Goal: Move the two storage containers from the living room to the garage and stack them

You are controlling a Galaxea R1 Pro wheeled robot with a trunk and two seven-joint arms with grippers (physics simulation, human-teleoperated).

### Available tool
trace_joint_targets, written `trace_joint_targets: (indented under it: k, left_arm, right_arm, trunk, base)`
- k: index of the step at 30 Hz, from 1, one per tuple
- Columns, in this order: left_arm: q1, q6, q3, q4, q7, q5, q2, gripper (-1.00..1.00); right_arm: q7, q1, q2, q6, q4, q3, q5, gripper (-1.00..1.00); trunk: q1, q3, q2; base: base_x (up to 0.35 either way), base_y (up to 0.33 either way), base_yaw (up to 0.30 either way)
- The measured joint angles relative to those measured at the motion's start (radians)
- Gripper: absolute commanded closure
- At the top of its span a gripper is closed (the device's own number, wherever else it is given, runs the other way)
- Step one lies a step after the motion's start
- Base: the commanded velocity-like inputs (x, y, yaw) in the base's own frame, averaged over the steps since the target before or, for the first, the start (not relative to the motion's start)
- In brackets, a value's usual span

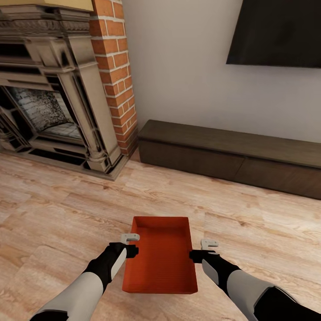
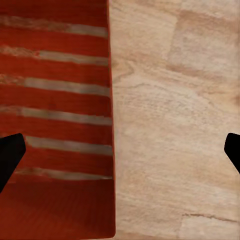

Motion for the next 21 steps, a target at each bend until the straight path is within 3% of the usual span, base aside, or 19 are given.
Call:
trace_joint_targets:
  k: [21]
  left_arm:
    - [0.0,0.0,-0.001,-0.001,-0.001,-0.002,0.002,-1.0]
  right_arm:
    - [0.0,0.0,0.009,0.0,-0.001,0.001,0.0,-1.0]
  trunk:
    - [0.0,0.0,0.0]
  base:
    - [0.0,0.0,0.0]
